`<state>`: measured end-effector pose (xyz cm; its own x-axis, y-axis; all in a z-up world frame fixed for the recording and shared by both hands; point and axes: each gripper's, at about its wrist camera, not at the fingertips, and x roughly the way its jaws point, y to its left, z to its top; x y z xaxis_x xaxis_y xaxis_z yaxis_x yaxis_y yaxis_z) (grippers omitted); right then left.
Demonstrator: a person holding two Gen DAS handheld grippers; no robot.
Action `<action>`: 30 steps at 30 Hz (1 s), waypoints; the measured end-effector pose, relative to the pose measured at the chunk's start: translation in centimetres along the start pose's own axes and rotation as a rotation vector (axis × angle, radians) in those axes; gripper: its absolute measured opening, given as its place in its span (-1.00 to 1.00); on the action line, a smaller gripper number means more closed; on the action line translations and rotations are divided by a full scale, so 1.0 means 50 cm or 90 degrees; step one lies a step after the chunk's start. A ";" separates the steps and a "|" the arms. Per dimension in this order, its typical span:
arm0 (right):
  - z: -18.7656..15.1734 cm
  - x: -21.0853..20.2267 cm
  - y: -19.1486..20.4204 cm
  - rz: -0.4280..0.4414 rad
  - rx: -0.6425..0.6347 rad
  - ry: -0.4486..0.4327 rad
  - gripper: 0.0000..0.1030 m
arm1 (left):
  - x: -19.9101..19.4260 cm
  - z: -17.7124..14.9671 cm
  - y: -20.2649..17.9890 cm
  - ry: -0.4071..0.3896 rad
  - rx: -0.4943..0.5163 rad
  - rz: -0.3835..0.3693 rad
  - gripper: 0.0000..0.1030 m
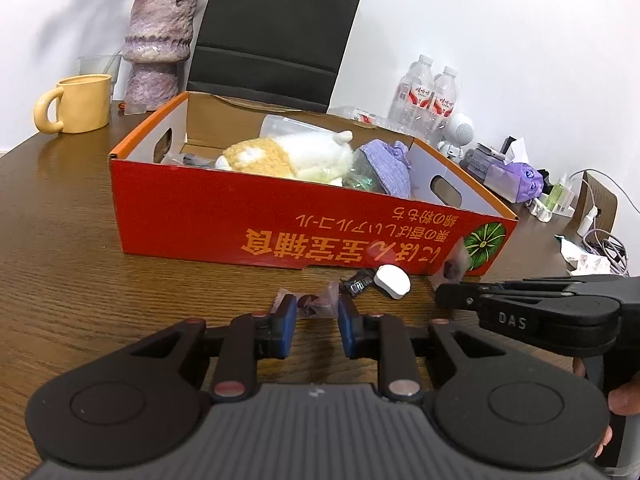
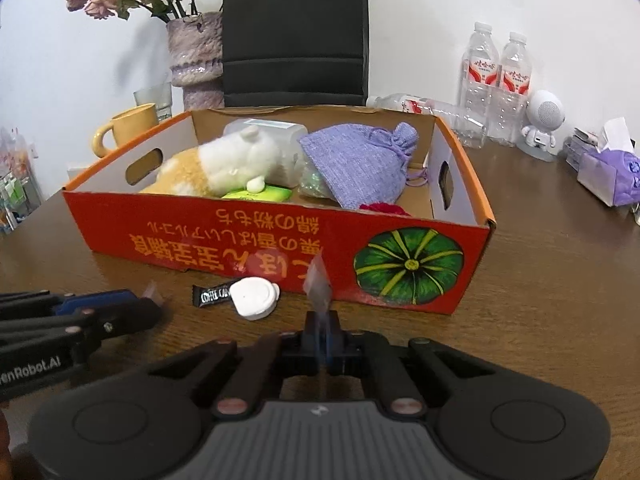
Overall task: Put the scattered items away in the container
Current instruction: 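Grasp a clear candy packet with the right tool while the left tool holds its packet, then carry both candy packets into the box and open both tools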
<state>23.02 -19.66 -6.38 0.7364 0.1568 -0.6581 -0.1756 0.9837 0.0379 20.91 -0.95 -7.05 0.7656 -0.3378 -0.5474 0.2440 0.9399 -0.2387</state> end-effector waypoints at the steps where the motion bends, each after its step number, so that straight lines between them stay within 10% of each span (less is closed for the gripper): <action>1: -0.002 -0.005 0.000 0.001 0.001 -0.003 -0.97 | -0.004 -0.001 0.001 -0.002 0.000 0.001 -0.57; 14: 0.022 -0.162 -0.010 0.038 0.008 -0.101 -0.97 | -0.122 0.038 -0.020 -0.093 0.038 0.001 -0.68; 17: 0.027 -0.171 -0.007 0.039 0.004 -0.111 -0.97 | -0.090 0.038 -0.022 -0.042 0.052 0.011 -0.10; 23: 0.001 -0.140 -0.007 0.049 0.015 -0.075 -0.97 | 0.015 0.020 -0.016 0.046 0.086 0.061 0.00; 30: 0.001 -0.124 -0.017 0.052 0.024 -0.069 -0.97 | 0.014 0.015 -0.025 0.033 0.118 0.064 -0.76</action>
<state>18.63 -21.47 -2.28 0.7878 0.2424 -0.5663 -0.2142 0.9697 0.1172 21.59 -2.34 -6.56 0.7610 -0.2395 -0.6029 0.2774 0.9602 -0.0314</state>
